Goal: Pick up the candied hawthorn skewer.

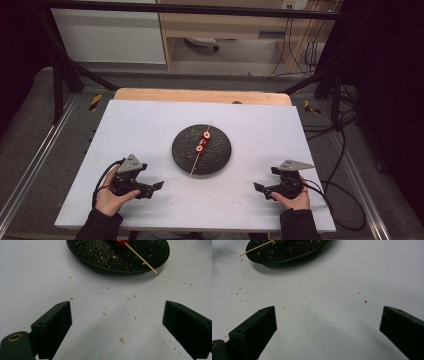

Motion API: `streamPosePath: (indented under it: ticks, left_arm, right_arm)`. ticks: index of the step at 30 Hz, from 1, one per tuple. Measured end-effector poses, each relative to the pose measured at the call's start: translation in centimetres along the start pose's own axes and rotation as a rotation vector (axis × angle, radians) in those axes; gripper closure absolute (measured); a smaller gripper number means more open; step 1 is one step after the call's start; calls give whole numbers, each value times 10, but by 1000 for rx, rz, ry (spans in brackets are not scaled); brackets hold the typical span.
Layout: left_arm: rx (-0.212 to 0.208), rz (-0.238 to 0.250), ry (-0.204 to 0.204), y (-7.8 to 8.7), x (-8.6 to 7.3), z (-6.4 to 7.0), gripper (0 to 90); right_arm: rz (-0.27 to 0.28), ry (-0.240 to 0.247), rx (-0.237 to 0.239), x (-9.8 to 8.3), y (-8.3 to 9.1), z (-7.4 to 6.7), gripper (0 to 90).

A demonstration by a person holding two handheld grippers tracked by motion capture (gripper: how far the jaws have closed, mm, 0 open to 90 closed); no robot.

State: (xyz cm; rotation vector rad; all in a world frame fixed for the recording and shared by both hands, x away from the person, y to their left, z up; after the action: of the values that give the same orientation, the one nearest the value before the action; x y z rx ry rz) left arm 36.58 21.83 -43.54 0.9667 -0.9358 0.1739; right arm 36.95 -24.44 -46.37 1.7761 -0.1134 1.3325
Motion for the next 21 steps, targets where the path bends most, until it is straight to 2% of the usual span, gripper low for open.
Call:
streamPosePath:
  ticks: [7, 13, 21]
  left_arm:
    - [16, -13, 3, -12, 16, 12, 96]
    - [19, -37, 6, -29, 31, 24, 111]
    - [55, -70, 3, -54, 49, 37, 151]
  right_arm:
    - [3, -2, 0, 0, 1, 0, 19]
    - [1, 0, 0, 0, 0, 0, 21]
    - [2, 1, -3, 1, 1, 0, 21]
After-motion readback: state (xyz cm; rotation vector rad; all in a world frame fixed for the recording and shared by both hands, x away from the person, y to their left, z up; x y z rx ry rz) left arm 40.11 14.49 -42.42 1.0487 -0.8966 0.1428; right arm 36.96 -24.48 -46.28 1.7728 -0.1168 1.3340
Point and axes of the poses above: each handheld gripper's, and its own axes: y roughly backward along the jaws, x roughly out of its top, z roughly to its right, the point moved 2 cm from there along -y, roughly forward along the jaws, and after that the axes turned 11 degrees about y, right-handed, at the moved point
